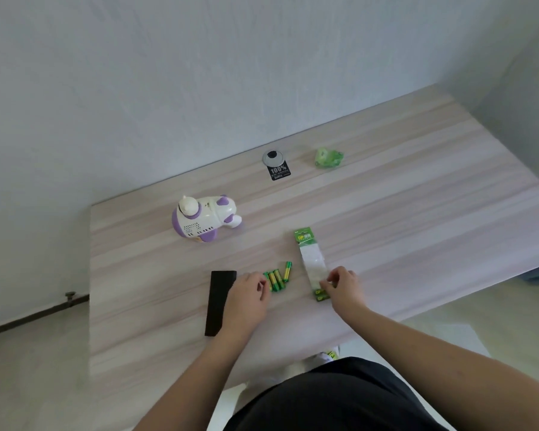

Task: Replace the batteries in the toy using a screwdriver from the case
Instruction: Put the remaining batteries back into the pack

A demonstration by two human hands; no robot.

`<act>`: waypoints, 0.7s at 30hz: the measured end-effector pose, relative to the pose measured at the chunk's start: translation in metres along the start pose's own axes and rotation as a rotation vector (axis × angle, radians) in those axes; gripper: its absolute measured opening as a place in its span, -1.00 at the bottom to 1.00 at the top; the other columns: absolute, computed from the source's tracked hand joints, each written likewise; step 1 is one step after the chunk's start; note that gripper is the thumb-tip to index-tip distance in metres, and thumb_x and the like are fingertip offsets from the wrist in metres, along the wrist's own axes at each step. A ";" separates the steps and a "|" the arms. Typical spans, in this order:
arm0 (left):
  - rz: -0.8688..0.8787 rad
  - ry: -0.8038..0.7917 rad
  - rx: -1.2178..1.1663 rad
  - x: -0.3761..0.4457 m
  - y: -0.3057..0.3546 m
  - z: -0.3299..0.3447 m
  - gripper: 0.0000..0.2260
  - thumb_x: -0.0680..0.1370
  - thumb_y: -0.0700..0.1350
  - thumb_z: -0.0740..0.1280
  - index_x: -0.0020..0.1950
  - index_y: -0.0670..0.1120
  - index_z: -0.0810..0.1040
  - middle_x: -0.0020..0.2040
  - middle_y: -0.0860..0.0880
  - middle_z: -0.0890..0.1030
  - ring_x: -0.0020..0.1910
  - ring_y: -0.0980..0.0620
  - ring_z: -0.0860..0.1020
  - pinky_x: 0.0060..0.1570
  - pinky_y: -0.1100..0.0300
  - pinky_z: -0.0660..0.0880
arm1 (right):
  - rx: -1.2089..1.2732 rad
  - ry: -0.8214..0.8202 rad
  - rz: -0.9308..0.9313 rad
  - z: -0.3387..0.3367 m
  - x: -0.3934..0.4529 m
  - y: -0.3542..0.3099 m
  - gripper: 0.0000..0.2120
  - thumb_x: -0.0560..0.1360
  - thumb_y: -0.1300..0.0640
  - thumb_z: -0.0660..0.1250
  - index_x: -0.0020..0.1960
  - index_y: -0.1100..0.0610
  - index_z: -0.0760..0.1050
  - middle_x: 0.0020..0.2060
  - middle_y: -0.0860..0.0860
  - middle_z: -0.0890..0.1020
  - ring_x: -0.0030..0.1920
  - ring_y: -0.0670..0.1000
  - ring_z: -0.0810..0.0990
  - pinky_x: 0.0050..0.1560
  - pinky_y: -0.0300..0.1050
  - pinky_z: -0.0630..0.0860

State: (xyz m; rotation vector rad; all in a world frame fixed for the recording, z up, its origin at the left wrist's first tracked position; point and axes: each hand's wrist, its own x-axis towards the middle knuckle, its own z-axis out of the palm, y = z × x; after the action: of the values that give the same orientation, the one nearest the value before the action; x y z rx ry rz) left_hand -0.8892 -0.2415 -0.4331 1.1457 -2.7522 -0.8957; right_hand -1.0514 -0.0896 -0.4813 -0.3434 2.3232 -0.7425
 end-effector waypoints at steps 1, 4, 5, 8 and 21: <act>-0.005 -0.023 -0.043 0.003 0.010 0.003 -0.94 0.56 -0.08 0.32 -0.06 -0.04 0.55 -0.17 0.06 0.50 -0.21 0.07 0.47 -0.20 0.15 0.45 | 0.016 -0.003 -0.004 -0.003 0.000 0.001 -0.88 0.54 0.07 0.33 -0.02 0.08 0.41 -0.01 0.03 0.44 -0.08 0.02 0.51 -0.09 -0.12 0.44; -0.022 -0.103 -0.137 0.010 0.034 0.013 -0.95 0.56 -0.08 0.32 -0.03 -0.03 0.55 -0.15 0.04 0.53 -0.19 0.09 0.49 -0.17 0.17 0.48 | 0.088 -0.009 -0.013 -0.011 -0.001 0.002 -0.93 0.56 0.10 0.31 0.00 0.07 0.44 0.04 0.02 0.41 -0.09 0.02 0.53 -0.12 -0.15 0.44; -0.043 -0.133 -0.172 0.012 0.041 0.016 -0.94 0.56 -0.09 0.31 -0.01 -0.03 0.55 -0.14 0.04 0.54 -0.17 0.10 0.50 -0.15 0.20 0.48 | 0.109 -0.010 -0.018 -0.013 -0.001 0.002 -0.94 0.56 0.11 0.31 -0.01 0.07 0.44 0.06 0.03 0.41 -0.09 0.01 0.53 -0.13 -0.17 0.42; -0.130 -0.184 -0.262 0.013 0.060 0.020 -0.87 0.58 -0.07 0.29 0.09 -0.05 0.54 -0.08 0.06 0.56 -0.11 0.10 0.52 -0.11 0.31 0.46 | 0.173 0.016 -0.047 -0.023 -0.004 -0.001 -0.95 0.55 0.15 0.32 -0.03 0.07 0.45 0.08 0.05 0.41 -0.11 -0.03 0.52 -0.11 -0.20 0.41; -0.236 -0.103 -0.951 0.023 0.135 -0.052 -0.71 0.57 0.07 0.32 0.28 0.12 0.43 0.10 0.11 0.63 0.00 0.15 0.65 -0.04 0.18 0.61 | 0.419 0.047 -0.495 -0.078 -0.055 -0.094 -0.65 0.46 0.10 0.45 0.04 -0.22 0.36 0.05 -0.21 0.48 -0.05 -0.20 0.58 -0.10 -0.30 0.57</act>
State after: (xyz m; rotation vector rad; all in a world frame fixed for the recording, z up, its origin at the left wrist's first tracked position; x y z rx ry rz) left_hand -0.9799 -0.2068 -0.3239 1.1902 -1.7883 -1.9966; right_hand -1.0582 -0.1096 -0.3494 -0.7232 2.0659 -1.4585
